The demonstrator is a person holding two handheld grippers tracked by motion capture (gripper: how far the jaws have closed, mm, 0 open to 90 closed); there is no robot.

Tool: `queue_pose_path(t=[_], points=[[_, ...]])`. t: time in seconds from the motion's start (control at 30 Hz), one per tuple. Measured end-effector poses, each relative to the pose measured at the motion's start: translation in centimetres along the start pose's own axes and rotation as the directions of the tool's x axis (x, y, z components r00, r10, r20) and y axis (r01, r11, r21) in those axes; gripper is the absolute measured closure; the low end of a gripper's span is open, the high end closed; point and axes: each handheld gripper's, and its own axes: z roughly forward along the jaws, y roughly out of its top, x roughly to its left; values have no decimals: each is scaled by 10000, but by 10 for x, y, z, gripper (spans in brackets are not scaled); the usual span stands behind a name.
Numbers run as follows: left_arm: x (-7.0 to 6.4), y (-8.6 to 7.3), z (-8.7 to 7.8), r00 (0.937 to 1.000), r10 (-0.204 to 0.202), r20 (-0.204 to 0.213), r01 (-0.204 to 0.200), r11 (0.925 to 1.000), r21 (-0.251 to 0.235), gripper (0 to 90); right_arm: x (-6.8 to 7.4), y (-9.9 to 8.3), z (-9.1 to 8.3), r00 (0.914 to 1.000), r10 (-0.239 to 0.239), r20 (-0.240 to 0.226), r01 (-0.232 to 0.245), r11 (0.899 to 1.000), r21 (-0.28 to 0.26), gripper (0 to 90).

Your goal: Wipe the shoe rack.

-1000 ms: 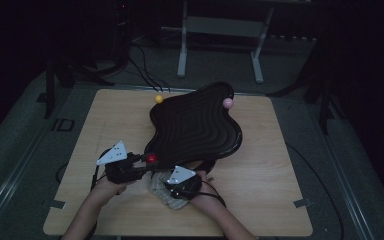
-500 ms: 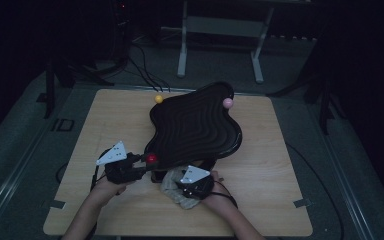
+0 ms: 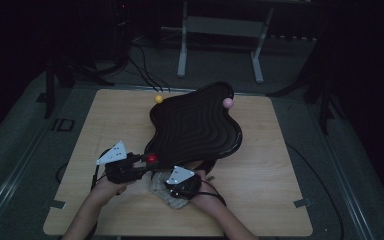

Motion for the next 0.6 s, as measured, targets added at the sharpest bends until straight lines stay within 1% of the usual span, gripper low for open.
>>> queue_pose_path(t=[0.1,0.3,0.33,0.43,0.5,0.53,0.57,0.6], points=[[0,0,0,10000,-4,-21,4,10000,-27,597,3,5,5,10000,-90,35,90,10000,10,528],[0,0,-1,10000,7,-50,-8,10000,-19,597,-3,-3,-2,9997,-208,-83,208,9998,9,537],[0,0,-1,10000,4,-34,-4,10000,-14,597,-9,-11,-8,9999,-116,-113,115,9999,-46,537],[0,0,-1,10000,16,-38,-16,10000,-8,597,-18,-24,-18,9999,26,-108,-27,10000,-49,536],[0,0,-1,10000,18,-28,-18,10000,13,597,-24,-32,-25,10000,65,-64,-65,10000,-42,535],[0,0,-1,10000,45,-35,-45,10000,41,597,-24,-32,-25,10000,65,-64,-65,10000,-42,535],[0,0,-1,10000,54,-47,-54,10000,48,597,-27,-35,-29,9998,154,-83,-154,9999,-11,534],[0,0,-1,10000,40,-38,-40,10000,28,597,-32,-43,-35,9995,314,-70,-314,9995,14,530]])
